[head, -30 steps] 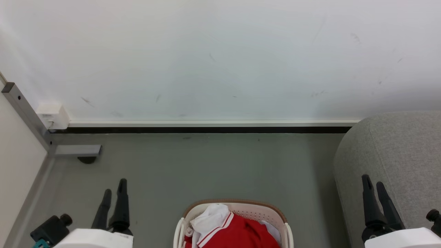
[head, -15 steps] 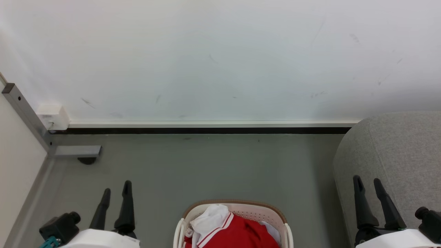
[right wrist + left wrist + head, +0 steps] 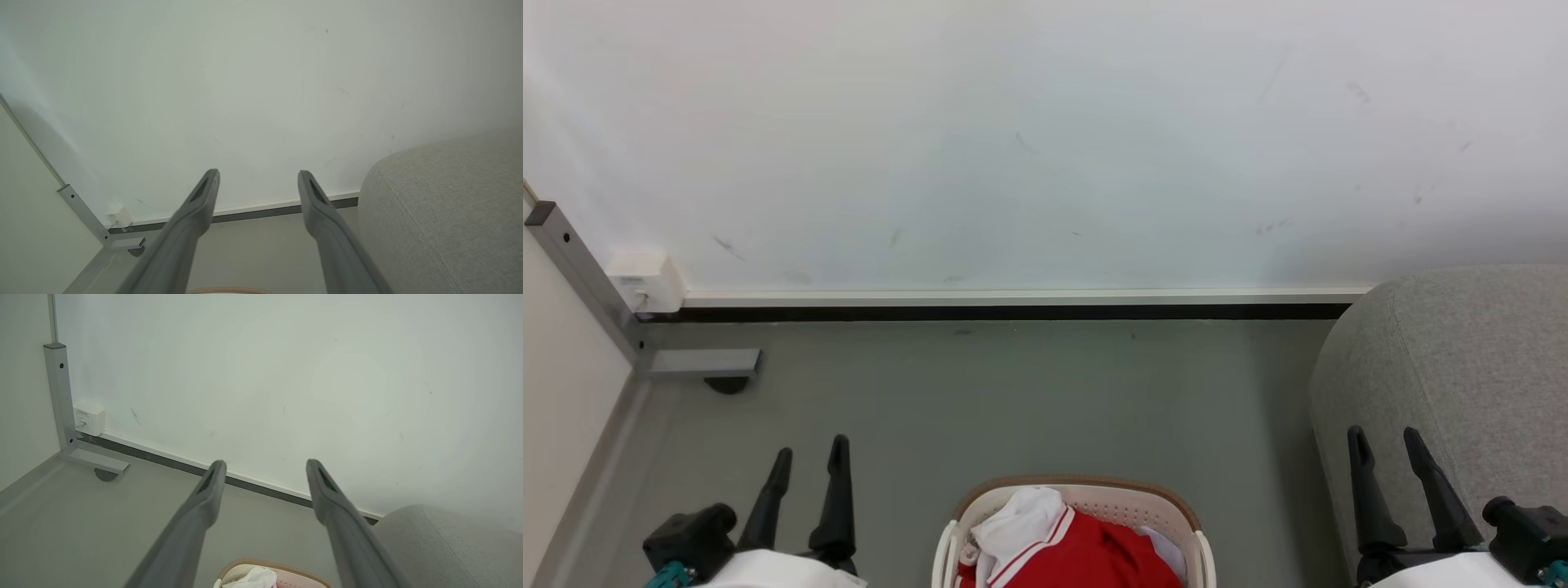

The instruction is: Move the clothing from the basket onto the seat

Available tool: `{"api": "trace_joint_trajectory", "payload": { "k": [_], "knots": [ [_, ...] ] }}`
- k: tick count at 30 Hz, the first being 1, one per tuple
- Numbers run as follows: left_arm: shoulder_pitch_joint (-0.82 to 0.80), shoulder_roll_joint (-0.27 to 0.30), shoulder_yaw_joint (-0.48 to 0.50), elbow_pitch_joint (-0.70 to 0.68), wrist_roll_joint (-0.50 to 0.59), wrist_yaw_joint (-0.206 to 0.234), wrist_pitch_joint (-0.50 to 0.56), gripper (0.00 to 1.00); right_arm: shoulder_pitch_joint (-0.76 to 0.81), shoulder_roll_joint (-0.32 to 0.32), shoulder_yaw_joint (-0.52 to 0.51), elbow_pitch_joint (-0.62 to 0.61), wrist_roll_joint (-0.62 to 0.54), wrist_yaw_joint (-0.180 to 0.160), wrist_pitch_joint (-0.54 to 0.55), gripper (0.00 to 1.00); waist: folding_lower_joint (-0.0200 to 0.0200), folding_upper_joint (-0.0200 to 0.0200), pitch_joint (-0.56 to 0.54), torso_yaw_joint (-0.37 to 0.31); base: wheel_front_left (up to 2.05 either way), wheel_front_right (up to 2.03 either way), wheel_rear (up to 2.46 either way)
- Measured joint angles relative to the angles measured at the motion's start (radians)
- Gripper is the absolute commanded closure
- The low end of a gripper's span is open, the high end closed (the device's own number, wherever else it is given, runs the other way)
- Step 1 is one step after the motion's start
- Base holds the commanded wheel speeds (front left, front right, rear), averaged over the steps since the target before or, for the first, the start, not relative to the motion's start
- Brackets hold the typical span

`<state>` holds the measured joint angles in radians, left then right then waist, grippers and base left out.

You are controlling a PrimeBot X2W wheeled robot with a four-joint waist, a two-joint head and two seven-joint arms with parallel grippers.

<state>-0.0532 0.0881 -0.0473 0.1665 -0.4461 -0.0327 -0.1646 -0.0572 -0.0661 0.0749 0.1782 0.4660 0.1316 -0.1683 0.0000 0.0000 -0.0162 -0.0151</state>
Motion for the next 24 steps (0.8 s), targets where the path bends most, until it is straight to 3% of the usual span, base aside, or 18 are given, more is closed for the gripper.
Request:
{"api": "trace_joint_trajectory", "payload": {
  "k": [24],
  "knots": [
    [0.010, -0.008, 0.000, 0.021, 0.203, 0.004, -0.050, 0.00, 0.000, 0.012, 0.017, 0.010, -0.212, 0.000, -0.050, 0.00, 0.0001, 0.0000, -0.001, -0.008, 0.00, 0.00, 0.00]
  ]
}}
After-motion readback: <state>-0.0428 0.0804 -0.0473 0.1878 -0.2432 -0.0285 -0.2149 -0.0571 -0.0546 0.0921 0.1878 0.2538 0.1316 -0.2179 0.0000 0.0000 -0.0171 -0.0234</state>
